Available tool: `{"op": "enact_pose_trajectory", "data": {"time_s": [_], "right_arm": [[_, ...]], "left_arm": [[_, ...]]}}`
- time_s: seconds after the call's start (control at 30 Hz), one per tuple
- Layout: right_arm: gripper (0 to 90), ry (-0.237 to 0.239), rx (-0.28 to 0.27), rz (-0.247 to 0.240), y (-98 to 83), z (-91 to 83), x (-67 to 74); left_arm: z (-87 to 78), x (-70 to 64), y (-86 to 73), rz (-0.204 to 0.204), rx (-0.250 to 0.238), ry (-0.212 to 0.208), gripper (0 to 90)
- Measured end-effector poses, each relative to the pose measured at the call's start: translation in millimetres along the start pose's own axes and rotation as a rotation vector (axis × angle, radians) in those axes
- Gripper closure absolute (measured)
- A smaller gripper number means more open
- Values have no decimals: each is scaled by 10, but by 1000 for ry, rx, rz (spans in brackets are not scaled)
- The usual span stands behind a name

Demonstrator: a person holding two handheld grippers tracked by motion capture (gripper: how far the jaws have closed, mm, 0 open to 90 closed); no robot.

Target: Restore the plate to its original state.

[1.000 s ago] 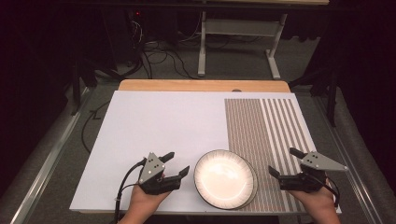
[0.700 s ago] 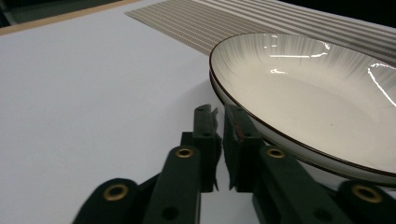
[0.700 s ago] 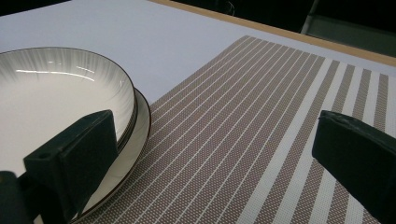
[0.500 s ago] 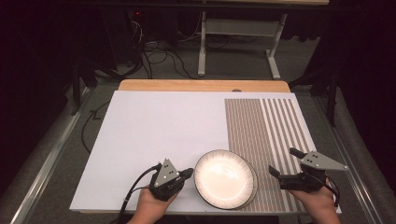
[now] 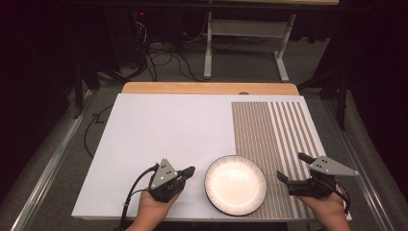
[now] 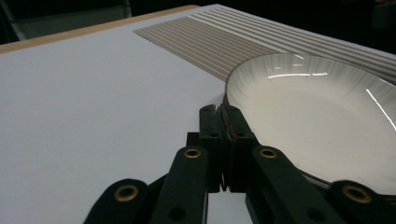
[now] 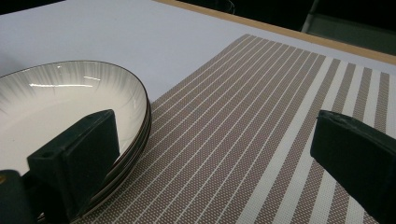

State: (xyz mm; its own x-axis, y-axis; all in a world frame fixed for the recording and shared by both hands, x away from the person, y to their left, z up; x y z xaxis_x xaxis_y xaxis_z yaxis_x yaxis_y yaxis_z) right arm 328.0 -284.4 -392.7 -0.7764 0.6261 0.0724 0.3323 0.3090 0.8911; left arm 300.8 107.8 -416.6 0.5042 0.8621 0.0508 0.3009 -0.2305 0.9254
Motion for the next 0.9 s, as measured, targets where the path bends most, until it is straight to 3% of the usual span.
{"op": "enact_pose_trajectory", "data": {"time_s": [0.17, 0.23, 0.37, 0.57, 0.77, 0.9], "right_arm": [[22, 0, -1, 0, 1, 1, -2], [22, 1, 1, -2, 0, 8, -1], [22, 2, -1, -4, 0, 9, -3], [21, 8, -6, -5, 7, 16, 11], [21, 8, -11, -5, 21, 25, 24], [20, 9, -12, -6, 29, 38, 33]], "left_arm": [[-89, 244, 45, -50, -32, 40, 797], [-114, 321, 53, -67, -40, 53, 693], [-172, 480, 59, -107, -58, 84, 590], [-268, 653, 53, -110, -84, 137, 402], [-339, 801, 47, -138, -98, 168, 264], [-382, 901, 32, -136, -100, 191, 142]]}}
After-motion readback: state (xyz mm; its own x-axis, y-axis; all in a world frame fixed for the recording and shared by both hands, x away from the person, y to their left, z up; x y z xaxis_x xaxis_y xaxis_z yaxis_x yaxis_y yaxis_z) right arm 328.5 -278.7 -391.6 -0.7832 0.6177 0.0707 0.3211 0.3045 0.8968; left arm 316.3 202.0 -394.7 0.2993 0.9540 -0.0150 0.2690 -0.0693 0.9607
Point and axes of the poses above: each handheld gripper's, and its own axes: z roughly forward along the jaws, y roughly out of its top, x roughly to its left, the point moved 3 cm from there along z, roughly forward along the jaws, and after that the axes turned 15 degrees about y, right-handed, at the moved point
